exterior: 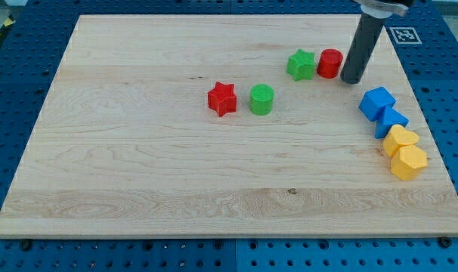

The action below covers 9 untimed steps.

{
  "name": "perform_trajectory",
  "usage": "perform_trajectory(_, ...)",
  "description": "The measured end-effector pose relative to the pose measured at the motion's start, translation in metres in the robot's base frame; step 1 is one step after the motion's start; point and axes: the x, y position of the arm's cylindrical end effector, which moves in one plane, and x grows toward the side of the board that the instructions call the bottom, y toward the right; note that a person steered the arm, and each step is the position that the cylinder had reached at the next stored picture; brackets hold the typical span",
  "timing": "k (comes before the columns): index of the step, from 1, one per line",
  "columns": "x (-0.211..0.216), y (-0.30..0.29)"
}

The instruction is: Move the green star along with the red circle towards the right side of the board

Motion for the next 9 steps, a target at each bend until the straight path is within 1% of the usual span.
perform_trajectory(1, -0.034, 0.012)
perform_trajectory(2, -0.080, 0.022)
perform_trajectory(3, -0.091, -0.007)
perform_trajectory(4, -0.087, -0.072)
perform_trajectory(5, -0.076, -0.117)
perform_trajectory(6, -0.029, -0.117)
perform_trajectory(7, -0.014, -0.114)
perform_trajectory(9, -0.014, -0.091)
